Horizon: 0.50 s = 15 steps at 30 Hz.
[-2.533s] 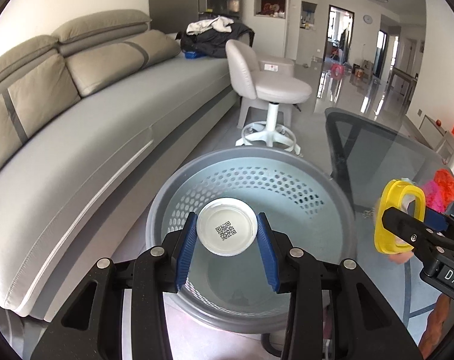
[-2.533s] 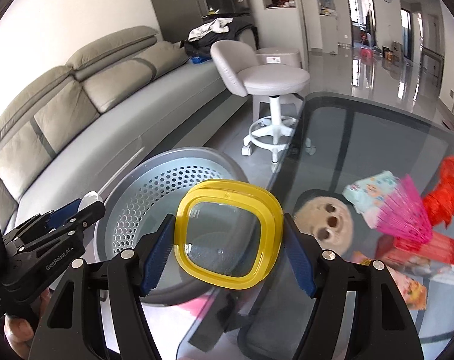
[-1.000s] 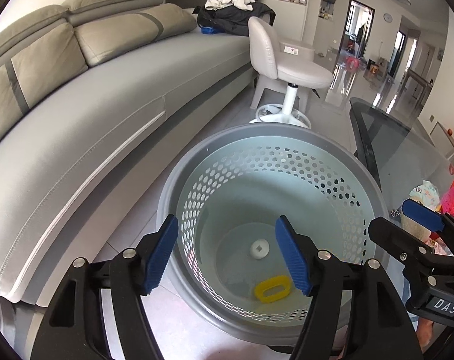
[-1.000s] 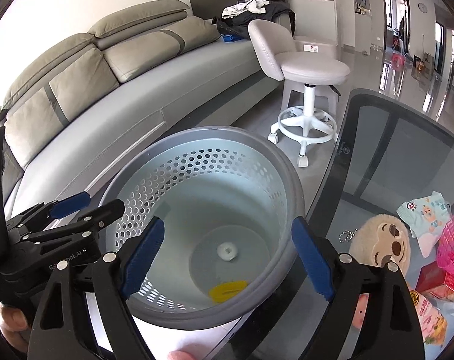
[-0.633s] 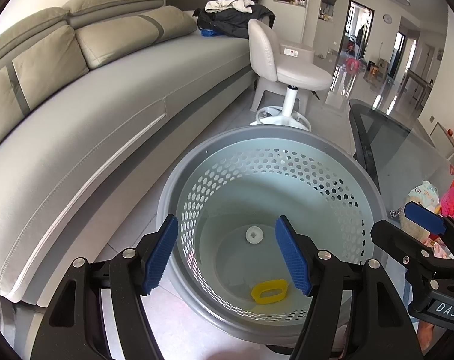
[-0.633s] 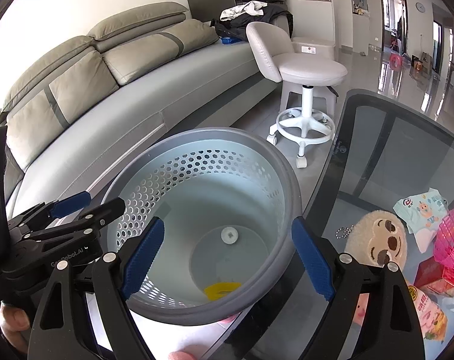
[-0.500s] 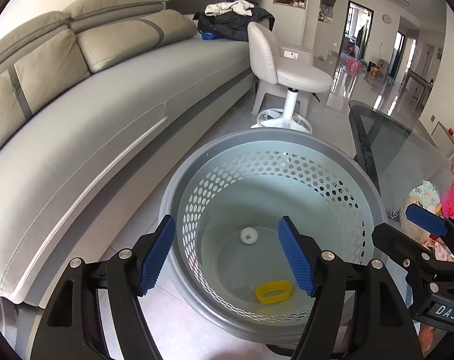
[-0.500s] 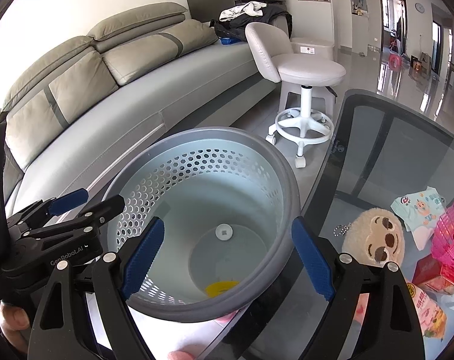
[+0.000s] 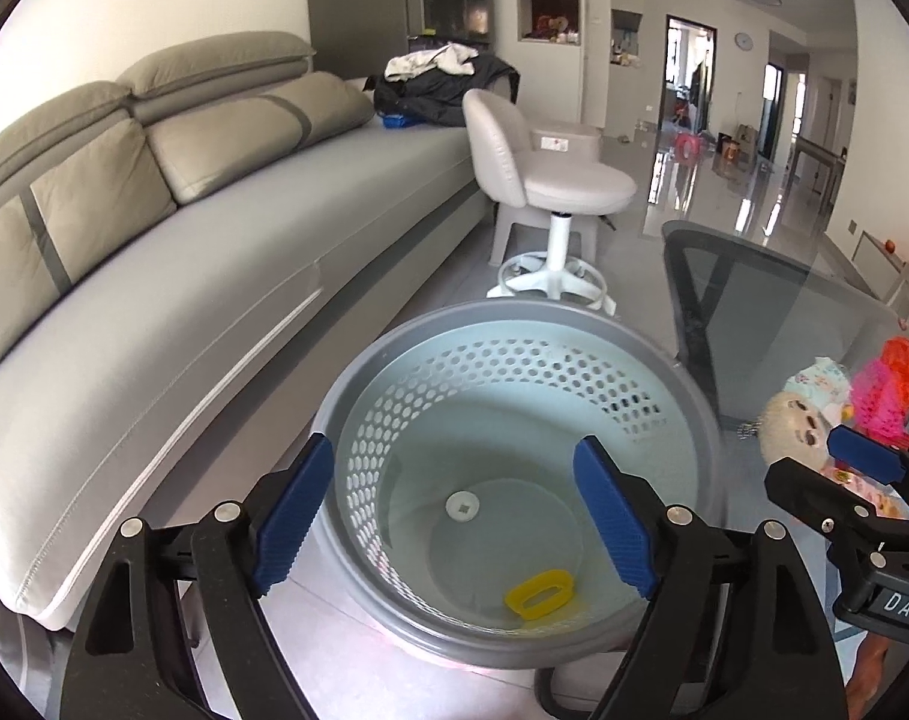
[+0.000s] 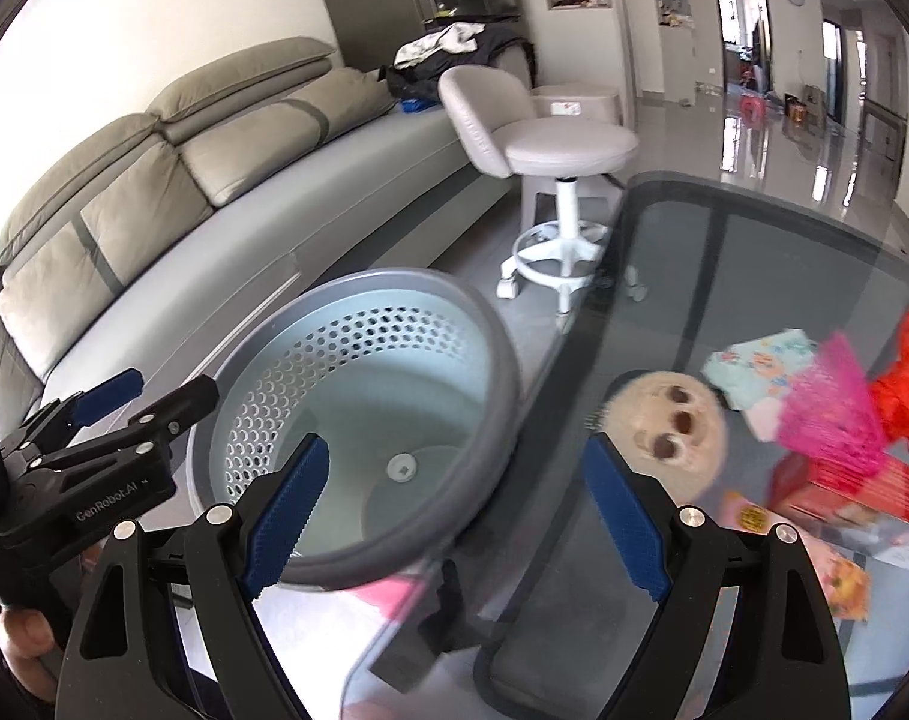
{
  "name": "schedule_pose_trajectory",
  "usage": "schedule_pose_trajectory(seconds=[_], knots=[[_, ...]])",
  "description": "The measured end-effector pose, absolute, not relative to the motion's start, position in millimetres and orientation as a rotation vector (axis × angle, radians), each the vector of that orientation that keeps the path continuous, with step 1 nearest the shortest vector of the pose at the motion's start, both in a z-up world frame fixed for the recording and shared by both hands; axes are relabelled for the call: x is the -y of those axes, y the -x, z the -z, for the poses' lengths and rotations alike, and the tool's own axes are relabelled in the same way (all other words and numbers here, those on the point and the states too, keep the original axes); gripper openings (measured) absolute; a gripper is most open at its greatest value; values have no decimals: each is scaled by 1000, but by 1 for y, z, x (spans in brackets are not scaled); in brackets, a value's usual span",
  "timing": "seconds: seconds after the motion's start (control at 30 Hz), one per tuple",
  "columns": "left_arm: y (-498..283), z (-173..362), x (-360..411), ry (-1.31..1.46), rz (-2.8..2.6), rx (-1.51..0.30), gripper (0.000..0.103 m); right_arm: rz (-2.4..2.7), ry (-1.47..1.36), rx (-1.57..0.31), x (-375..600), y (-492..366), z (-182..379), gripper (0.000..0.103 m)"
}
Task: Collect trash
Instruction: 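Move both open tools back over the table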
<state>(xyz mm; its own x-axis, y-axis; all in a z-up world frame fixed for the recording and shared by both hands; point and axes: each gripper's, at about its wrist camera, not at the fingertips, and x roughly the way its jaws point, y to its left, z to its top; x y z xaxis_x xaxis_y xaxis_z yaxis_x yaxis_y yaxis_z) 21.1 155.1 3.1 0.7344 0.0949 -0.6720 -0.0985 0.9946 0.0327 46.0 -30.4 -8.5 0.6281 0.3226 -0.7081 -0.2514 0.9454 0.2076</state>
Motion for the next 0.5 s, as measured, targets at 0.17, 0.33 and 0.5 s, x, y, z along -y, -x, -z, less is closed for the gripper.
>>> schedule_pose_trajectory(seconds=[0.17, 0.33, 0.5], knots=[[-8, -15, -135, -14, -82, -699, 87, -291, -134, -813, 59, -29, 4, 84], [5, -26, -106, -6, -15, -683, 90, -230, -130, -772, 92, -9, -3, 84], [12, -26, -66, -27, 46, -680, 92, -164, -168, -758, 137, 6, -4, 84]])
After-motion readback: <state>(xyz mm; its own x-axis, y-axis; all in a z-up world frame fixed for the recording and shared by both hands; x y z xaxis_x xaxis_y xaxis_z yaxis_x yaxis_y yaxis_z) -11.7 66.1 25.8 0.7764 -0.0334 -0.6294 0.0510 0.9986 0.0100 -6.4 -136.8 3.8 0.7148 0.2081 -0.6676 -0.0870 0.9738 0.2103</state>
